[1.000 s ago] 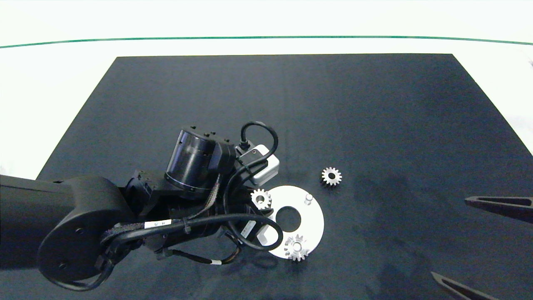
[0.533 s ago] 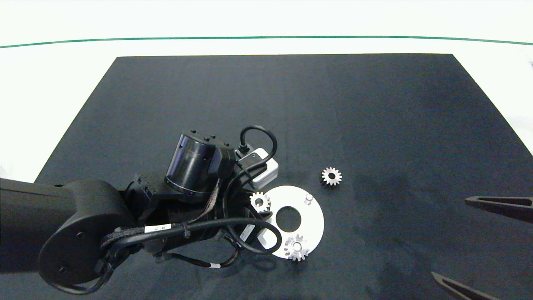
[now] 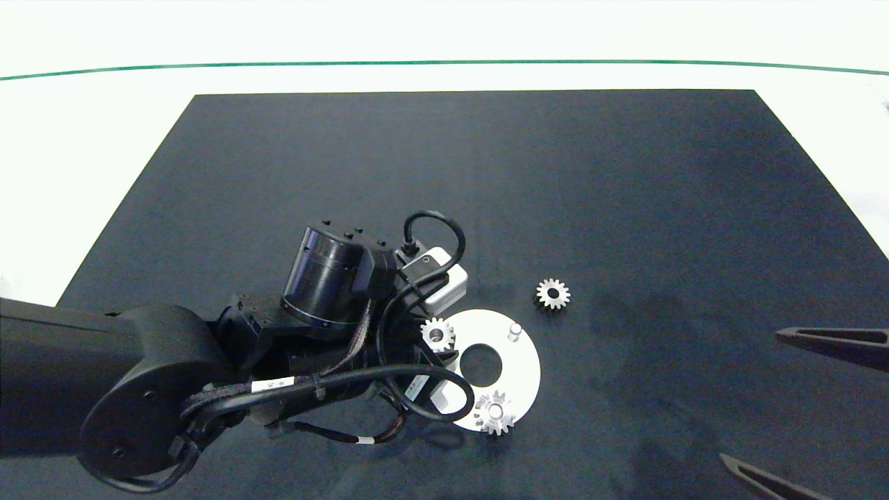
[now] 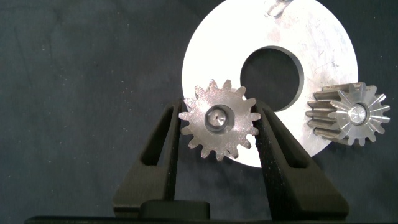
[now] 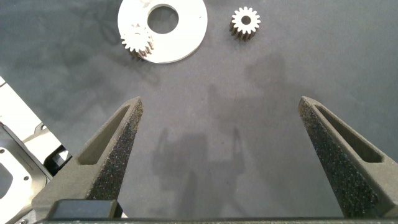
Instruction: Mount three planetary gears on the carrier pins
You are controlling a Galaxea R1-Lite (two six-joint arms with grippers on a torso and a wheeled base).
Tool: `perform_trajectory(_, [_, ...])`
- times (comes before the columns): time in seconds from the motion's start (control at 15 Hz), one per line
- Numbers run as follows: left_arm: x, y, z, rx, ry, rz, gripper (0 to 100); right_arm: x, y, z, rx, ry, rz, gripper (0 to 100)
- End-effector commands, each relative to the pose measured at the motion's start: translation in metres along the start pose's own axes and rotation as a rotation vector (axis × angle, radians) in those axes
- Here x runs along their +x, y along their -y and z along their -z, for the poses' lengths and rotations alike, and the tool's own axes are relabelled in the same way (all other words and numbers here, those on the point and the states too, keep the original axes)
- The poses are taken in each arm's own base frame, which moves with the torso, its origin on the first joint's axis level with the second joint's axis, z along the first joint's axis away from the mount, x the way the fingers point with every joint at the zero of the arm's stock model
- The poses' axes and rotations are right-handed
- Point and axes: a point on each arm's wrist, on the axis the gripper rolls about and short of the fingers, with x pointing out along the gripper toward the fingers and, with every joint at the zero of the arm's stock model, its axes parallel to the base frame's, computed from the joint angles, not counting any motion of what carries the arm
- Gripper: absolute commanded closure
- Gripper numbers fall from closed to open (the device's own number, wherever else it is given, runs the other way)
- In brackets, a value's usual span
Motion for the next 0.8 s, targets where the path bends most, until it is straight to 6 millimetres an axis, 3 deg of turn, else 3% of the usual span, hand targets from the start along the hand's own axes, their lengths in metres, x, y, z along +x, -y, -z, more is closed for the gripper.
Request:
perform_trajectory(0.07, [0.0021,0.0005,0.0011,0.002,-0.007,0.001,78,-0.0001,0.0,0.0001,-0.002,-0.001,0.002,0])
perform_trajectory(0.27, [0.002,0.0014,0.0038,0.005,-0.016,0.004,78,-0.0001,0.0,0.0001,-0.002,-0.001,0.002,0])
perform_trajectory(0.33, [0.0016,0.0015,0.0044,0.005,-0.017,0.004,0,-0.0001,0.0,0.0001,-0.002,-0.001,0.002,0])
perform_trajectory(0.8, [-0.0046,-0.0007,-0.0021,-0.016,0.016,-0.004,0,0.0,0.0002,0.0001,-0.002,-0.001,0.003,0])
